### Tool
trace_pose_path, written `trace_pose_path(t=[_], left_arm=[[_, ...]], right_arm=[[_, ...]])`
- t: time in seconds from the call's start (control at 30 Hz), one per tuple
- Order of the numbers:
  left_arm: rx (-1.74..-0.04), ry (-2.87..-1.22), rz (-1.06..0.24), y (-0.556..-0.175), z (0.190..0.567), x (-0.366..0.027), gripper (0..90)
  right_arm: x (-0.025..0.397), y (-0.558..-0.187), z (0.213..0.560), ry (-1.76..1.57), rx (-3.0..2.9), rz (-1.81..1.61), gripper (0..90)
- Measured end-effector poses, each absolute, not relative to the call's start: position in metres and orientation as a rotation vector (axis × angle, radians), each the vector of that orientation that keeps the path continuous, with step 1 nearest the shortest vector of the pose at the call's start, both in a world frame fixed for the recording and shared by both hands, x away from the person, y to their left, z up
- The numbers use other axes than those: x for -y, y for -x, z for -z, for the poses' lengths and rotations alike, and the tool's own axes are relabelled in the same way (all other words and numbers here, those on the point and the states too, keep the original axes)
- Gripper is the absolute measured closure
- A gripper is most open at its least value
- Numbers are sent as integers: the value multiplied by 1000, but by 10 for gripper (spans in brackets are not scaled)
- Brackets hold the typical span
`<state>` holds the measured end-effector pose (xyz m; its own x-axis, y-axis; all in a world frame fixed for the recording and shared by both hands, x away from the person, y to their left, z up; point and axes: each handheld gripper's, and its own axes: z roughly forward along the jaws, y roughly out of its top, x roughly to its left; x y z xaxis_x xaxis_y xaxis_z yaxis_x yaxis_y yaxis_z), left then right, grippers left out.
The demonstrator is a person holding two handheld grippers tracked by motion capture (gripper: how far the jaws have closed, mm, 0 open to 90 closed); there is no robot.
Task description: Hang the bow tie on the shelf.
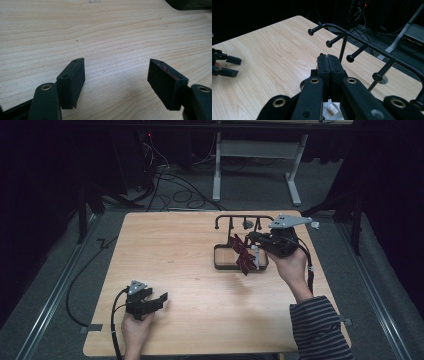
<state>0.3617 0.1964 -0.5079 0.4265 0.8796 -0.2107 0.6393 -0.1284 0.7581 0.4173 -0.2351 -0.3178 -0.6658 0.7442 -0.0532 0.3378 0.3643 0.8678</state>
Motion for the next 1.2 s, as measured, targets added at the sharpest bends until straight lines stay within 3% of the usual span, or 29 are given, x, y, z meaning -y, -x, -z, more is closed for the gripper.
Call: trace_pose_path(t=[1.2], left_arm=[[-1288, -1868, -372, -362, 508, -196, 302]], right_arm=[[221, -448, 311, -967, -2213, -1182, 900]])
